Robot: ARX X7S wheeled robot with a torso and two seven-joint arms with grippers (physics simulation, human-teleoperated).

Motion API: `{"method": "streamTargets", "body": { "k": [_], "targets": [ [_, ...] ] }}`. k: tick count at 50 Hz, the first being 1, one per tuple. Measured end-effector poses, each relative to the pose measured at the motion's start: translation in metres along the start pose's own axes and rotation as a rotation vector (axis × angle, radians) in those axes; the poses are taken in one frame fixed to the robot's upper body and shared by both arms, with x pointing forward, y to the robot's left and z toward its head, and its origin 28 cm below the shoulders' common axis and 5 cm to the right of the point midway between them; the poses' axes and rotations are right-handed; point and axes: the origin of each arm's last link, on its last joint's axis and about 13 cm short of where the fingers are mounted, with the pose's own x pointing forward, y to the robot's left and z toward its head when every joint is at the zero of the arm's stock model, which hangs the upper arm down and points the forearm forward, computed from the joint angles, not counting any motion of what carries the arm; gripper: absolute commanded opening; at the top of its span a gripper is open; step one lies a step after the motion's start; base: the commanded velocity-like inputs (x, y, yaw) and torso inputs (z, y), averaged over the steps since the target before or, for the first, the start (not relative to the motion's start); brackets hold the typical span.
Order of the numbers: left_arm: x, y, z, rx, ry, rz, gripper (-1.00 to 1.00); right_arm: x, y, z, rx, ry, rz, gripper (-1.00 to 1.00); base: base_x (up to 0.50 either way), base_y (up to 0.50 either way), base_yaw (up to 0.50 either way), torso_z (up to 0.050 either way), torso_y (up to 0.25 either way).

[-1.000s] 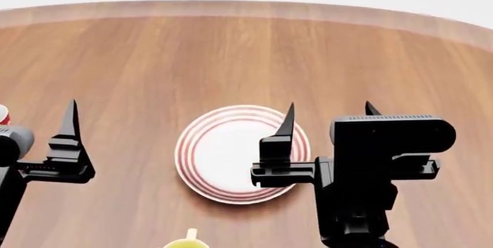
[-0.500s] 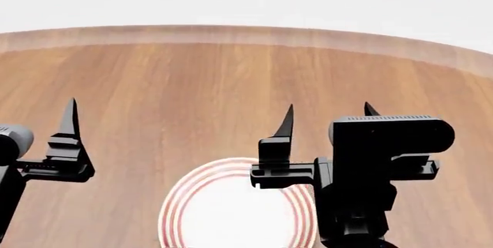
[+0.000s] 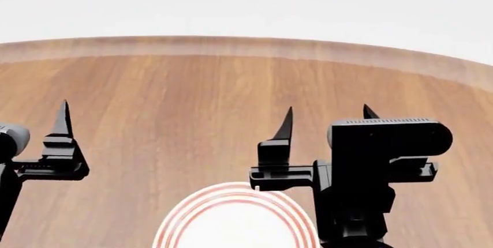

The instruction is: Pick up the red mug and put it on the plate

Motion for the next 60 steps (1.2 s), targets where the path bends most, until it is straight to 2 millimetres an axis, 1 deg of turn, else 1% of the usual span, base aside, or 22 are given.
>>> {"method": "streamTargets", "body": {
  "k": [3,8,12,21,37,52,60],
  "targets": [
    [0.001,0.003,-0.004,-0.002,0.017,0.05,1.0,0.0,0.0,-0.001,0.0,0.001,-0.001,1.0,0.0,0.0,0.0,0.0,0.0],
    [-0.007,0.024,-0.03,-0.052,0.086,0.229,1.0,0.002,-0.001,-0.005,0.001,0.015,-0.005,1.0,0.0,0.0,0.0,0.0,0.0],
    [-0.014,0.037,-0.045,-0.074,0.125,0.332,1.0,0.002,-0.002,-0.007,0.001,0.022,-0.006,1.0,0.0,0.0,0.0,0.0,0.0],
    [-0.027,0.054,-0.065,-0.1,0.175,0.466,1.0,0.004,-0.002,-0.011,0.001,0.034,-0.006,1.0,0.0,0.0,0.0,0.0,0.0],
    [-0.039,0.067,-0.084,-0.129,0.22,0.566,1.0,0.004,-0.002,-0.015,0.003,0.047,-0.004,1.0,0.0,0.0,0.0,0.0,0.0],
    [-0.04,0.073,-0.11,-0.171,0.293,0.595,1.0,0.005,-0.001,-0.017,0.004,0.056,0.001,1.0,0.0,0.0,0.0,0.0,0.0],
    [-0.04,0.075,-0.12,-0.181,0.325,0.6,1.0,0.005,-0.001,-0.018,0.006,0.061,0.002,1.0,0.0,0.0,0.0,0.0,0.0]
  ]
}}
